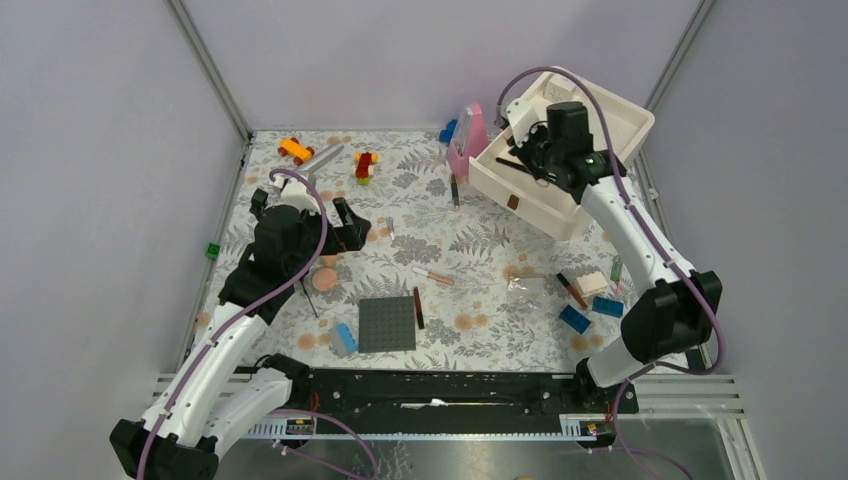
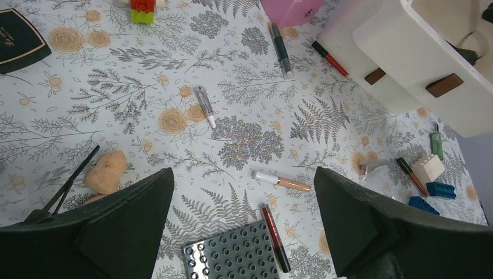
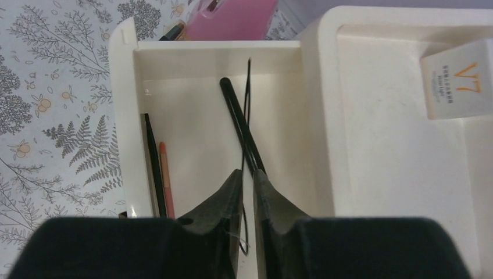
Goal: Organize the makeup
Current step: Place the makeup tool in the drawer.
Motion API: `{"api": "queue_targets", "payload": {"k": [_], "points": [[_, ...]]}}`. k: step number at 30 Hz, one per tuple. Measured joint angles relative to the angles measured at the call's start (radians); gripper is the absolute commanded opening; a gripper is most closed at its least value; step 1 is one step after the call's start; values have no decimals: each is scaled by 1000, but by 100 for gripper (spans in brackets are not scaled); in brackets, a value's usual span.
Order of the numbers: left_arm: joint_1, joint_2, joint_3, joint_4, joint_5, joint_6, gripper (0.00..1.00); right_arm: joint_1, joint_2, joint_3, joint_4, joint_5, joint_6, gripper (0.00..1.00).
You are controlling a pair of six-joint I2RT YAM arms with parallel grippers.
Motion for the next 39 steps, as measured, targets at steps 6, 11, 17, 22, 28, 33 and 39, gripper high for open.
{"api": "queue_targets", "payload": {"k": [6, 11, 17, 22, 28, 33, 39], "points": [[1, 0, 0, 0, 1, 3, 99, 40, 56, 16, -19, 108, -17, 42], [3, 0, 0, 0, 1, 3, 99, 40, 30, 17, 24, 201, 48, 43], [5, 4, 0, 0, 0, 3, 99, 39, -77, 11, 59, 329, 299, 44], [6, 30, 0, 0, 2, 4, 99, 40, -233, -48, 64, 396, 570, 46], [6, 64, 13, -5, 4, 0, 99, 40, -290, -124, 50, 410, 809, 46], [6, 90, 50, -4, 10, -9, 99, 40, -311, -262, 48, 380, 924, 47], [6, 136, 103, -5, 12, -25, 99, 40, -312, -269, 55, 370, 968, 52]]}}
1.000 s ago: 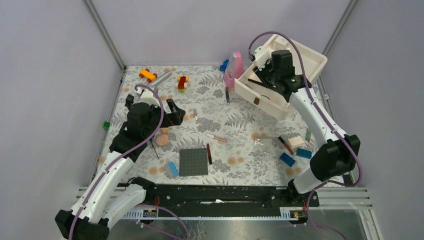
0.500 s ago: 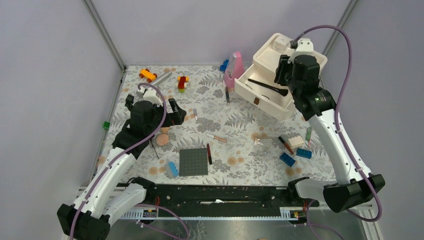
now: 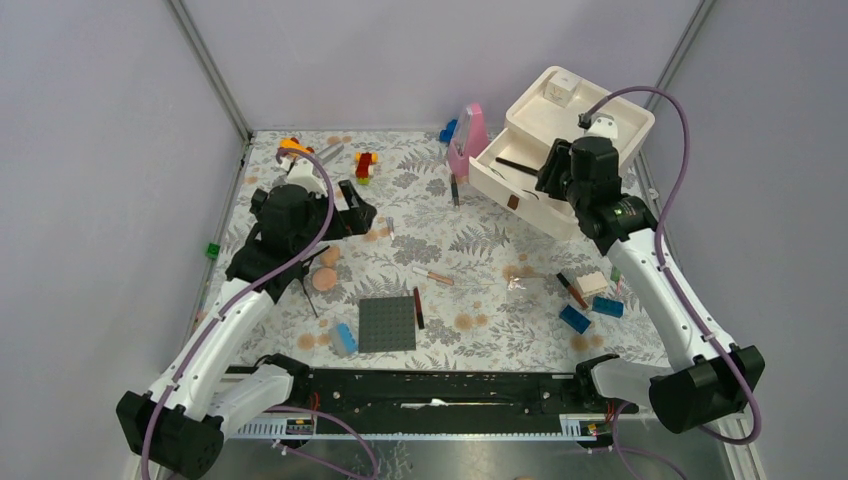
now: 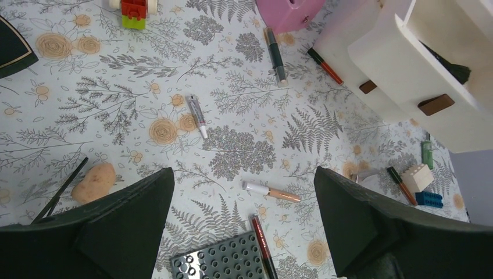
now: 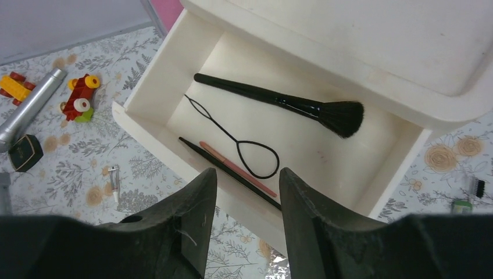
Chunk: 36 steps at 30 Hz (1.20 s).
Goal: Organize the makeup
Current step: Place the makeup tool in the drawer, then pick up the makeup brush from the center of the board.
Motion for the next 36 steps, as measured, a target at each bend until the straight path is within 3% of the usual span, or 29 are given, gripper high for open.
{"api": "queue_targets", "payload": {"k": [4, 11, 16, 25, 36], "points": [[0, 2, 19, 0, 3, -10, 99, -44, -6, 13, -33, 39, 9, 53], [-1, 3, 22, 0, 24, -10, 99, -481, -56, 19, -100, 48, 19, 56], [-3, 29, 39, 0, 46, -10, 99, -652, -55, -31, -118, 45, 18, 58], [-17, 69, 51, 0, 94, -22, 99, -700, 124, -231, -120, 19, 18, 58], [-50, 97, 51, 8, 111, -44, 99, -703, 197, -258, -79, 35, 19, 58]]}}
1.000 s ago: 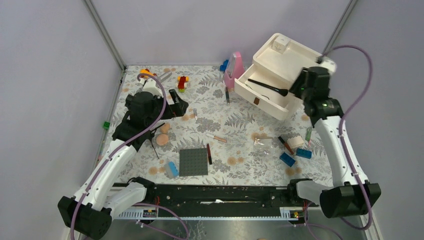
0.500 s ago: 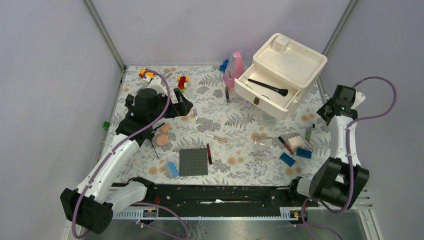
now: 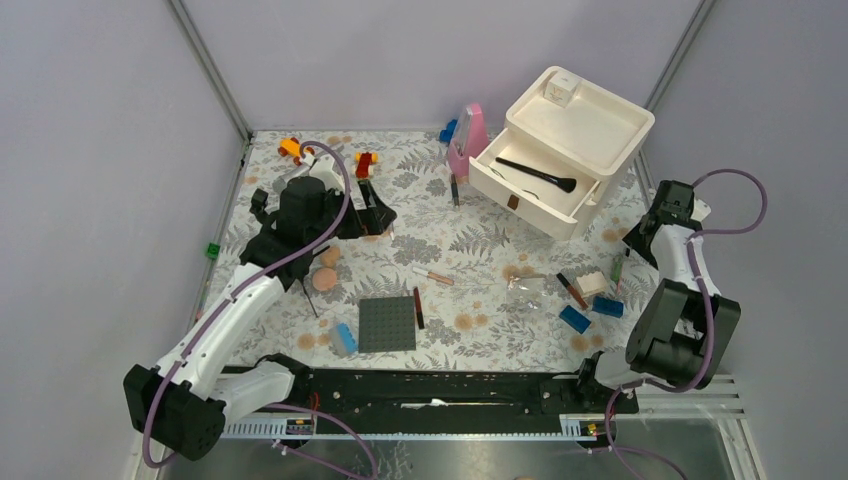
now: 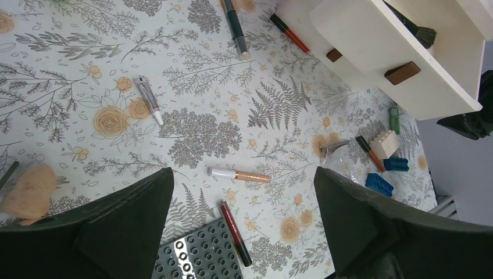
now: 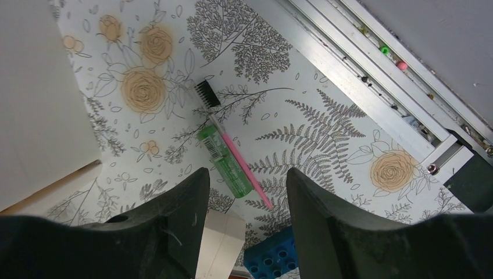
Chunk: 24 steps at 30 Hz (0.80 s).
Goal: Organize the makeup
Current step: Pick up the makeup brush from the center of the board.
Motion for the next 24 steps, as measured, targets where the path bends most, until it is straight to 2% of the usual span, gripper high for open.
{"api": "queue_targets", "payload": {"k": [15, 24], "points": [[-38, 39, 0, 0, 0, 0, 99, -7, 142, -2, 42, 76, 30, 57], [-42, 42, 0, 0, -4, 8, 99, -8, 220, -3, 68, 65, 39, 57]]}}
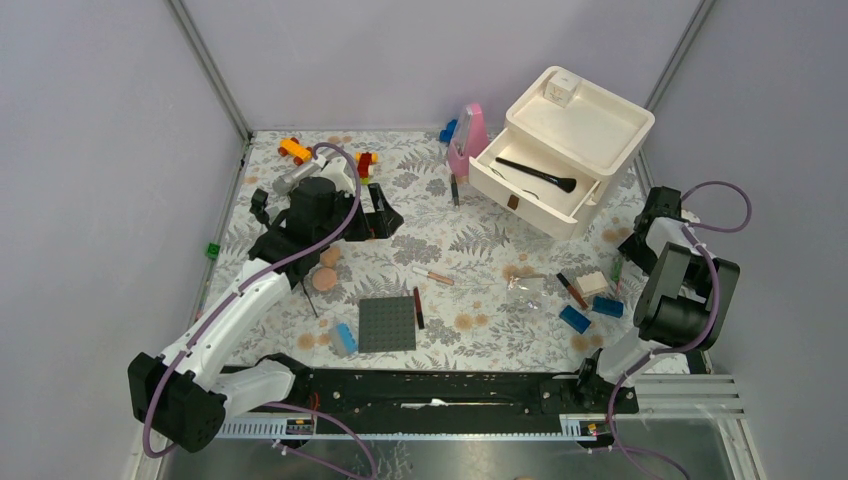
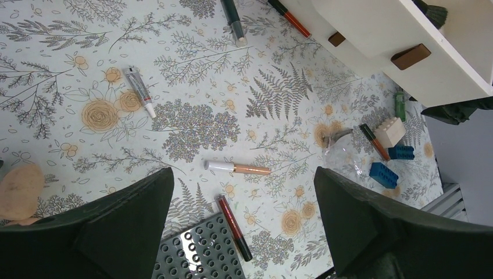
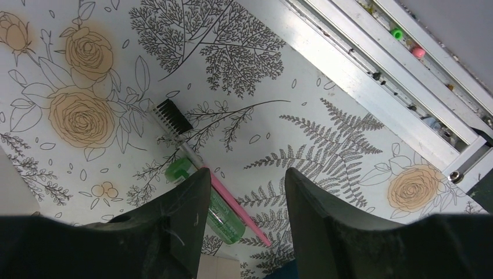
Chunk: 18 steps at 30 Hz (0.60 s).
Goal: Organize the makeup
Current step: Pick up the makeup brush from the center of the board.
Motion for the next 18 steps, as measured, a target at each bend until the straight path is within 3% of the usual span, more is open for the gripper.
{"api": "queue_targets", "payload": {"k": [18], "points": [[-2, 0, 0, 0, -4, 0, 99, -2, 51, -10, 35, -84, -3, 55]]}}
